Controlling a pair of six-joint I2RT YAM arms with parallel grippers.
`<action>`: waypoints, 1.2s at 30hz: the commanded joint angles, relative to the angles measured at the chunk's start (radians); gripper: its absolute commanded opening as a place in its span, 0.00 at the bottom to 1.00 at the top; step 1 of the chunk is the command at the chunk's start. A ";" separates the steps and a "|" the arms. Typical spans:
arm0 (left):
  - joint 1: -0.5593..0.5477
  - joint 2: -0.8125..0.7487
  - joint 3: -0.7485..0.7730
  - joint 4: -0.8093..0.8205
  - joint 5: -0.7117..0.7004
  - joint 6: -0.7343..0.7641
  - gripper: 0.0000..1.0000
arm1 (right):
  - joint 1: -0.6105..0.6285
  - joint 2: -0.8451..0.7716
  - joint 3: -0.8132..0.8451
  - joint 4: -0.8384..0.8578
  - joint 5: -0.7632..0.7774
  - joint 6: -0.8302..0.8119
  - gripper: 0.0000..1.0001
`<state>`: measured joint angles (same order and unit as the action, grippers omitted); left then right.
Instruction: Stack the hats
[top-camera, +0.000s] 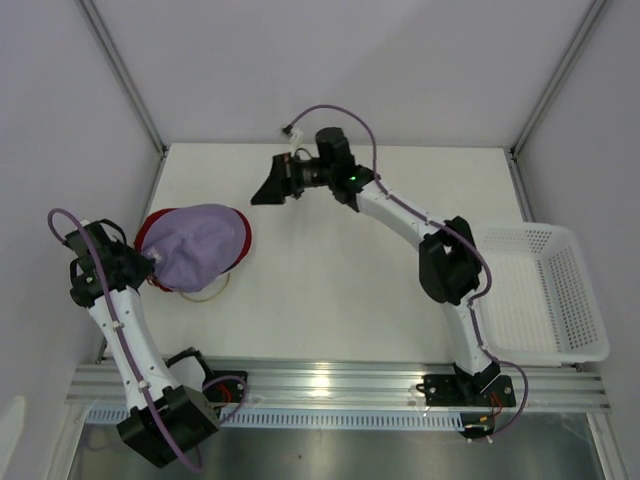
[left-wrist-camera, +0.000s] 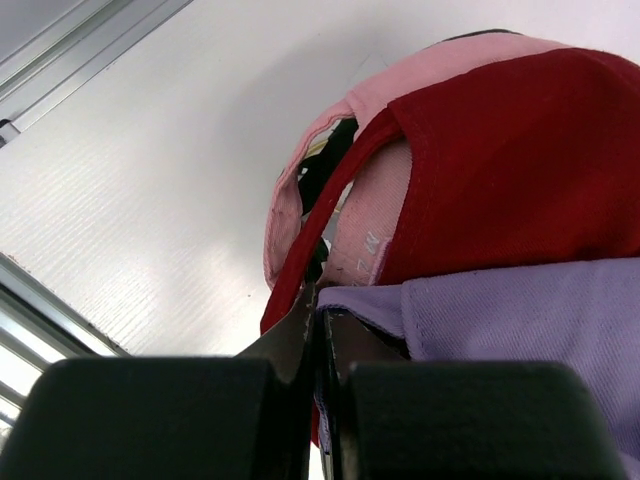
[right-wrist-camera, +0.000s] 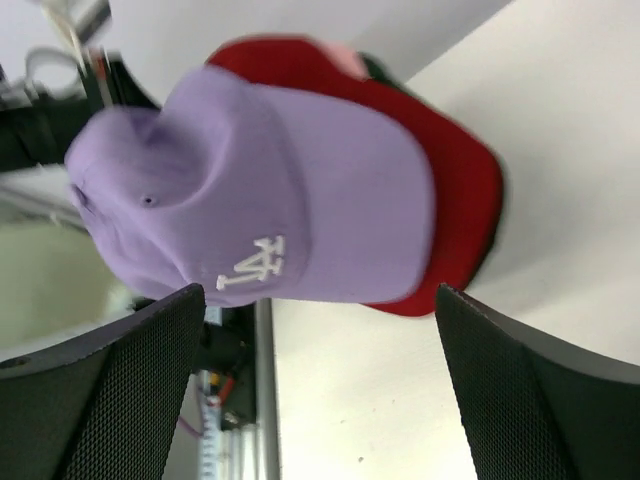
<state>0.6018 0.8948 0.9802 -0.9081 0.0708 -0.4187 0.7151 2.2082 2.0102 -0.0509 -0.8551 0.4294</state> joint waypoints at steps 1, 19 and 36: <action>0.021 0.010 -0.021 -0.012 -0.051 0.008 0.04 | -0.095 -0.139 -0.128 0.328 -0.026 0.307 0.99; 0.020 0.046 -0.003 -0.011 -0.058 0.003 0.04 | -0.011 0.185 0.033 0.365 -0.010 0.338 0.93; 0.021 0.064 0.009 -0.009 -0.048 0.014 0.04 | 0.040 0.272 0.167 0.402 -0.036 0.378 0.72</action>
<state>0.6086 0.9447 0.9764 -0.8986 0.0437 -0.4179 0.7414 2.5084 2.1273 0.2852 -0.8642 0.7963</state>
